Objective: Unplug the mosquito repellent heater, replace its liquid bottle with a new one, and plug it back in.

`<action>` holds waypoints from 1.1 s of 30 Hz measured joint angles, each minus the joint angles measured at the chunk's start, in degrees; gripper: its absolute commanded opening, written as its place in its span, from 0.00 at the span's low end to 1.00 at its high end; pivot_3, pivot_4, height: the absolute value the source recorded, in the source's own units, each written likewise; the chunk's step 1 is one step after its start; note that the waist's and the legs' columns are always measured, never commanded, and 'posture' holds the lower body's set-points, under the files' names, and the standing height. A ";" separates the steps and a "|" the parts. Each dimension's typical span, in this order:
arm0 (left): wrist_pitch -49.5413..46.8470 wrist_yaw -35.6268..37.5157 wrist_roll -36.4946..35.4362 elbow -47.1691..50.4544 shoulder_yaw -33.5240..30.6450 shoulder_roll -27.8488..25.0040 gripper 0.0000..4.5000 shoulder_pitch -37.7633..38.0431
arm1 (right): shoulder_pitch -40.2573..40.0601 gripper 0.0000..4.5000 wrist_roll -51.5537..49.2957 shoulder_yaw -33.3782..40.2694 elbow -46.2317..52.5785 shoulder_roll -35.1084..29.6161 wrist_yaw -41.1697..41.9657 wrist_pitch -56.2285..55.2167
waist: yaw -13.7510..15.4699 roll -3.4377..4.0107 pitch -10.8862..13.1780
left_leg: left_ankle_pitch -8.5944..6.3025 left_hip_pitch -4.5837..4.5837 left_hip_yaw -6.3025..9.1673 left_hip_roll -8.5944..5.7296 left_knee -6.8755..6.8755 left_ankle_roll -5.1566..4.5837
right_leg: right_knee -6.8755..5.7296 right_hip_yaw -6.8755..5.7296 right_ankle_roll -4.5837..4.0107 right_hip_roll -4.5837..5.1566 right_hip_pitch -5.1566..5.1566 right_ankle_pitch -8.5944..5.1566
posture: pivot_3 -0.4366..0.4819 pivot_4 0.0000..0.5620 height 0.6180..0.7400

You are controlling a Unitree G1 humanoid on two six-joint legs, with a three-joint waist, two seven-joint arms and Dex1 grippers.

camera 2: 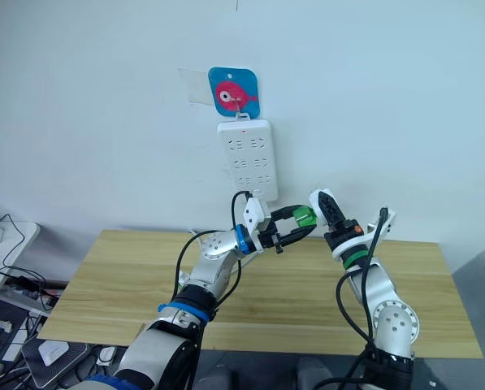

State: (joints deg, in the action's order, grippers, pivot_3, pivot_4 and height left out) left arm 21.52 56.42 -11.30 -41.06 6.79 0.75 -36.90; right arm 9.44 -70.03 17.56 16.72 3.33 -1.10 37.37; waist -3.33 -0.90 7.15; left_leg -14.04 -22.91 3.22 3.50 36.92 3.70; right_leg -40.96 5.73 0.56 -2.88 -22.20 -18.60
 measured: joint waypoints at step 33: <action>19.44 22.66 1.28 -7.13 3.12 -9.31 0.49 -2.49 | 7.22 0.99 -28.09 -9.45 -17.64 -39.15 9.80 36.78 | 0.25 -0.01 0.00 | 0.00 0.00 -0.01 -0.03 0.05 -0.03 | 0.06 0.02 0.02 -0.01 0.08 0.01 | 0.51 0.15 1.00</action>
State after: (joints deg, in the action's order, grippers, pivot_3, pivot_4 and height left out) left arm 40.96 79.08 -10.03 -48.19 9.90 -8.56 -39.39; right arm 16.66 -98.12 8.11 -0.92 -35.82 8.70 74.14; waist -3.08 -0.91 7.15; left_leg -14.04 -22.91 3.21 3.47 36.98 3.67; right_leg -40.90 5.74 0.58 -2.89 -22.12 -18.59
